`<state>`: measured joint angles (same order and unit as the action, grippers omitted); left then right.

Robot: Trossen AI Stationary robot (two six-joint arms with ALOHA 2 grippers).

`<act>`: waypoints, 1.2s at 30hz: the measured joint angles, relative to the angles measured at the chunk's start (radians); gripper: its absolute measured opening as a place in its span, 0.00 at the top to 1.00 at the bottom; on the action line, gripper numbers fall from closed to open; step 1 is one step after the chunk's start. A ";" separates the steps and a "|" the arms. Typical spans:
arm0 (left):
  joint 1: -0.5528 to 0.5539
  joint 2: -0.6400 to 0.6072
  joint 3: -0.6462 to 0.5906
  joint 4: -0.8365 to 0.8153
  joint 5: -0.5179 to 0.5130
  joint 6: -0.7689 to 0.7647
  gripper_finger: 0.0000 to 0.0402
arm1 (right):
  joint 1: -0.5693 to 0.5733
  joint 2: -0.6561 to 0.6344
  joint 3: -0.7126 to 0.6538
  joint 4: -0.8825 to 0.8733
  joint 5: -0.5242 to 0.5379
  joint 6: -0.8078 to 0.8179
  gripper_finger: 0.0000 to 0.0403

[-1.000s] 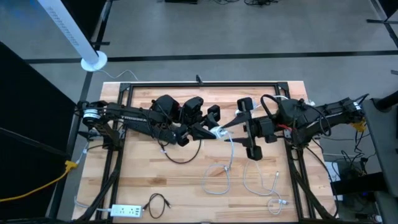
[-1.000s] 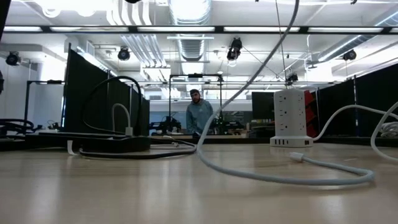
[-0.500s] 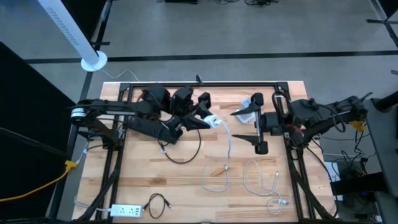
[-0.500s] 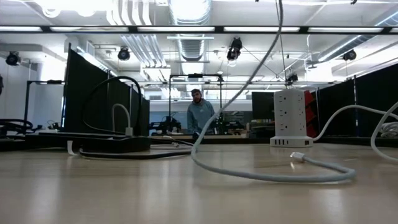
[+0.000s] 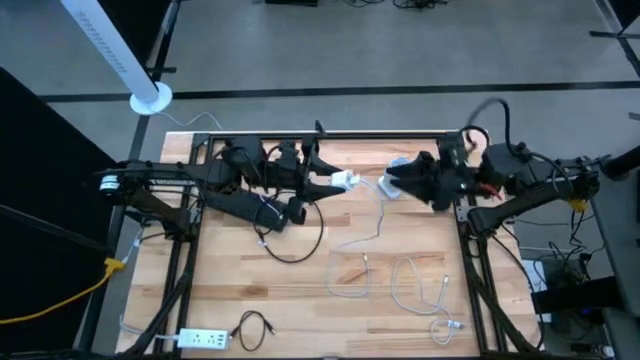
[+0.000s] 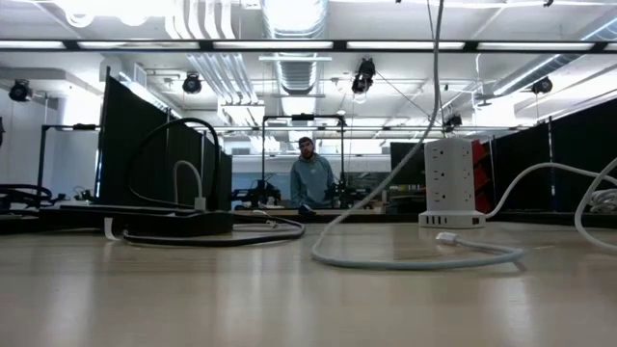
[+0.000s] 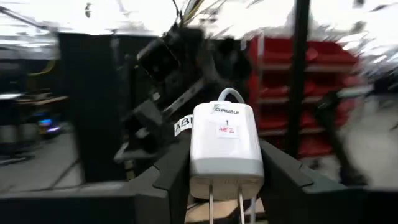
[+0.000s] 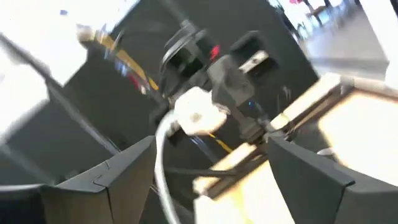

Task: Insert USB
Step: Insert the white charger adapter into the top white outlet extension

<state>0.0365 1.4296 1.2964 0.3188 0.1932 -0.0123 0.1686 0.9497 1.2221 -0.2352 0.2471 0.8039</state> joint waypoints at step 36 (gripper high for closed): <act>-0.028 0.040 -0.001 -0.354 -0.313 0.251 0.68 | -0.171 0.275 0.001 -0.006 -0.127 0.565 0.15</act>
<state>0.0082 1.4693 1.2957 -0.0355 -0.1200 0.2389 -0.0029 1.2252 1.2228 -0.2416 0.1199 1.3685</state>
